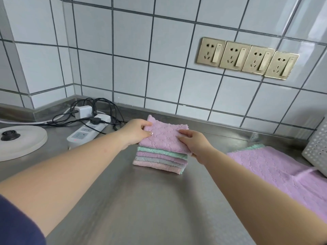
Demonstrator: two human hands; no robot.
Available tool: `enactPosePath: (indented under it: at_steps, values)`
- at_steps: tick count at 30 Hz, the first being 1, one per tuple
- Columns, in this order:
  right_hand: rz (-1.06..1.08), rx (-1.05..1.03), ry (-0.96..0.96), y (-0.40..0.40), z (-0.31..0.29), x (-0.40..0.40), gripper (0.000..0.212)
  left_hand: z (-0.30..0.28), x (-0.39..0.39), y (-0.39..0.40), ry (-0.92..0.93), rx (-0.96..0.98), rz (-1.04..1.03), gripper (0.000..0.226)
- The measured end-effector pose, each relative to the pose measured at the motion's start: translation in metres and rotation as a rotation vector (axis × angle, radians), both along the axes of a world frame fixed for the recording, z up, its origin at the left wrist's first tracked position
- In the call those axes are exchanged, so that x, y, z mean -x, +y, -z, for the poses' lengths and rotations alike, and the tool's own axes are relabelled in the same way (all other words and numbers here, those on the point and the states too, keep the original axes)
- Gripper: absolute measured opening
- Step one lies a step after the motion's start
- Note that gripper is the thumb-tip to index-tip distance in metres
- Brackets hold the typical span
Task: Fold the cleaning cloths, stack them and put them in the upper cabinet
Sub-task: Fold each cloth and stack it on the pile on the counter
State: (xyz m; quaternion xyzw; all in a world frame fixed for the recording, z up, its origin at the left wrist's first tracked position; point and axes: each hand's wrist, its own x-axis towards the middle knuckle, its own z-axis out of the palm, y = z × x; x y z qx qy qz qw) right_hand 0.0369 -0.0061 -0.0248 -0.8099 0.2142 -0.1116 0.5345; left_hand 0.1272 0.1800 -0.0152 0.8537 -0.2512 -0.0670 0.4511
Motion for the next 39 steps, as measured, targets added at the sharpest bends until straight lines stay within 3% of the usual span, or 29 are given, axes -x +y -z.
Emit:
enactPosePath:
  at_steps: [5,9,13,15,23,28,30,35,39]
  values:
    - [0.008,0.171,-0.008,0.000,-0.002,-0.001,0.036,0.002,0.000,-0.003,-0.073,-0.072,-0.071,0.051]
    - [0.065,0.577,-0.053,-0.005,-0.018,-0.019,0.039,-0.014,0.003,-0.012,-0.392,-0.177,-0.048,0.046]
    - [-0.178,0.846,0.012,0.018,-0.014,-0.040,0.044,-0.011,0.008,-0.036,-0.531,-0.405,0.051,0.047]
    - [-0.242,0.946,0.117,0.026,-0.002,-0.042,0.043,-0.001,0.004,-0.043,-0.478,-0.532,0.075,0.047]
    - [-0.143,0.772,0.273,0.022,0.016,-0.031,0.056,0.021,-0.010,-0.036,-0.163,-0.577,0.078,0.054]
    - [-0.084,0.717,0.171,0.025,0.021,-0.025,0.057,0.019,-0.004,-0.035,-0.123,-0.544,0.008,0.060]
    - [-0.039,0.704,0.020,0.027,0.026,-0.018,0.051,0.018,0.000,-0.032,-0.161,-0.541,-0.050,0.063]
    - [0.011,0.697,-0.213,0.021,0.019,0.011,0.039,0.000,0.021,-0.033,-0.560,-0.510,-0.131,0.060]
    - [-0.002,0.713,-0.288,0.003,0.015,0.046,0.034,-0.013,0.052,-0.051,-0.627,-0.494,-0.032,0.057]
